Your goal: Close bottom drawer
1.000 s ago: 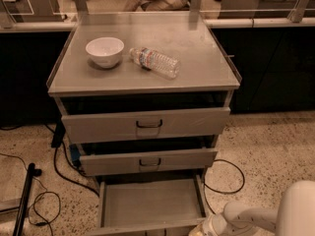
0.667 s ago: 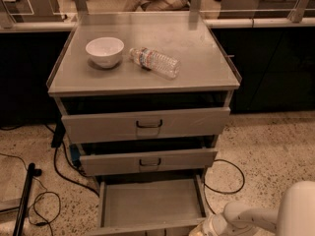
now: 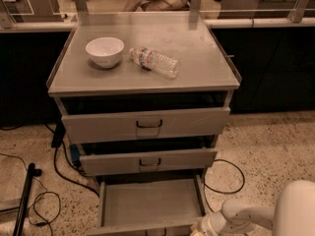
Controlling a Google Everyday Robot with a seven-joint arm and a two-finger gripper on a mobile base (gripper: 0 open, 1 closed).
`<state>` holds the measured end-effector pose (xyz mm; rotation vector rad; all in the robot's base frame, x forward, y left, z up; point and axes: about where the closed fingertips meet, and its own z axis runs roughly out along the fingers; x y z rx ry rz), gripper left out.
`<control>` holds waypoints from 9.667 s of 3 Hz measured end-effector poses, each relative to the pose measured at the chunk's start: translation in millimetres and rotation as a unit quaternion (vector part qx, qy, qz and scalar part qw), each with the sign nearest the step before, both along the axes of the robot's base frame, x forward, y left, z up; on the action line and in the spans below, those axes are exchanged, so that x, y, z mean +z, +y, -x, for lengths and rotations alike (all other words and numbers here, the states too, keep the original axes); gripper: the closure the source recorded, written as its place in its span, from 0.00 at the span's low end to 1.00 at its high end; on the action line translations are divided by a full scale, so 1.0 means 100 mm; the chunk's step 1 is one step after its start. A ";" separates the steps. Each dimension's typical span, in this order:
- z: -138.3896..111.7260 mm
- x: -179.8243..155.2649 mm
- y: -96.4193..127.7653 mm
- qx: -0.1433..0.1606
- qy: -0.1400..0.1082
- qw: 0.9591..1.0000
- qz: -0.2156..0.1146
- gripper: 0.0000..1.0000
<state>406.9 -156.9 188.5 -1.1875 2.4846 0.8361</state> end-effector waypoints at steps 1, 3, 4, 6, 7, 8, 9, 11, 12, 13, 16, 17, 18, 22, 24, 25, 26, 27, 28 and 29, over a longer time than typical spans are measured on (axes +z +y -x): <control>-0.08 0.00 0.10 0.012 -0.003 1.000 -0.010 0.68; -0.85 0.09 0.42 0.043 -0.055 0.997 -0.022 1.00; -1.20 0.11 0.48 0.047 -0.084 0.995 -0.018 1.00; -1.36 0.10 0.43 0.037 -0.094 0.995 -0.016 0.58; -1.36 0.10 0.44 0.037 -0.094 0.995 -0.016 0.36; -1.36 0.10 0.44 0.037 -0.094 0.995 -0.016 0.12; -1.36 0.10 0.44 0.037 -0.094 0.995 -0.016 0.00; -1.36 0.10 0.44 0.037 -0.094 0.995 -0.016 0.26; -1.36 0.10 0.44 0.037 -0.094 0.995 -0.016 0.49; -1.36 0.10 0.44 0.037 -0.094 0.995 -0.016 0.72; -1.36 0.18 0.44 0.037 -0.094 0.995 -0.016 0.24; -1.22 0.37 0.44 0.051 -0.097 0.994 -0.027 0.02; -0.95 0.64 0.36 0.062 -0.103 0.992 -0.034 0.00; -0.89 0.11 0.25 0.062 -0.056 0.996 0.016 0.96; -0.88 0.06 0.31 0.067 -0.052 0.996 0.020 1.00; -0.86 -0.15 0.38 0.069 -0.033 0.997 0.019 1.00; -0.86 -0.20 0.39 0.069 -0.029 0.997 0.019 0.87; -0.86 -0.20 0.39 0.069 -0.029 0.997 0.019 0.64; -0.86 -0.20 0.39 0.069 -0.029 0.997 0.019 0.41; -1.05 -0.21 0.48 0.071 -0.056 0.995 0.035 0.10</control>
Offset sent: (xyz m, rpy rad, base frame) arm 0.1136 0.0453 0.0126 0.0587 -0.1406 0.0939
